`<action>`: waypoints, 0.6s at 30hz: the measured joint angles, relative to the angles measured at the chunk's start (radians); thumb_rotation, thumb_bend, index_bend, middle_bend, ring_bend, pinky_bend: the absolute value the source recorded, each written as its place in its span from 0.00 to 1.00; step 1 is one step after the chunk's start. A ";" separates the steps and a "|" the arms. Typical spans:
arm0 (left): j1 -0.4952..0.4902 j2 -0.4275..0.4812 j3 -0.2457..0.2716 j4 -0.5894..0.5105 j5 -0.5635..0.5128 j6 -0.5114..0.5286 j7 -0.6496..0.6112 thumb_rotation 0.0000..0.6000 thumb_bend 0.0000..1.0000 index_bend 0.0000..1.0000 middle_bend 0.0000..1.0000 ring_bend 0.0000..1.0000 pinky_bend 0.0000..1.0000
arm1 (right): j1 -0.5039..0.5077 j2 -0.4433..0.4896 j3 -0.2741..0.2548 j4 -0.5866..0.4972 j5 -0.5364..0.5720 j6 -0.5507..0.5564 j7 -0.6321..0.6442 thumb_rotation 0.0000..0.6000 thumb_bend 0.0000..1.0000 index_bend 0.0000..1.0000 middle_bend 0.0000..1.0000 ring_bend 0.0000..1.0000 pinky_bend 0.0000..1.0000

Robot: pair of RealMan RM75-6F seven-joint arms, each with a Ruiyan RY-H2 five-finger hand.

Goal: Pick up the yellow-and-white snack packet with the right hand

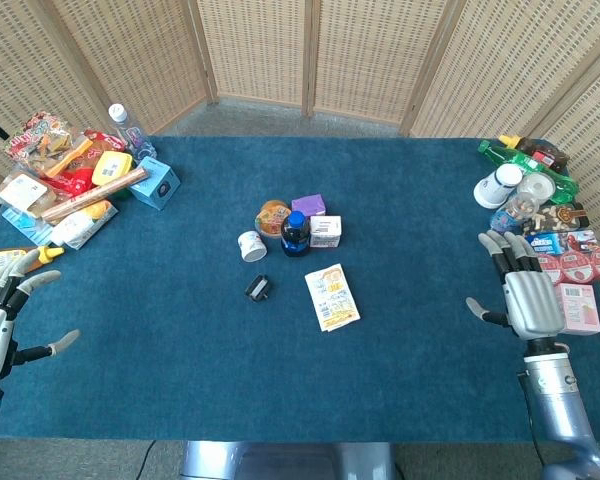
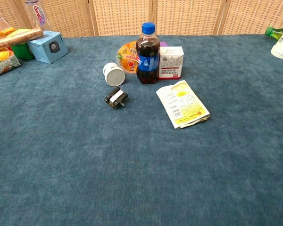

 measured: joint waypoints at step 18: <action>-0.002 -0.005 -0.006 -0.005 -0.014 -0.008 0.023 1.00 0.17 0.25 0.00 0.00 0.00 | 0.089 0.032 -0.055 -0.001 -0.171 -0.104 -0.012 1.00 0.22 0.13 0.11 0.00 0.00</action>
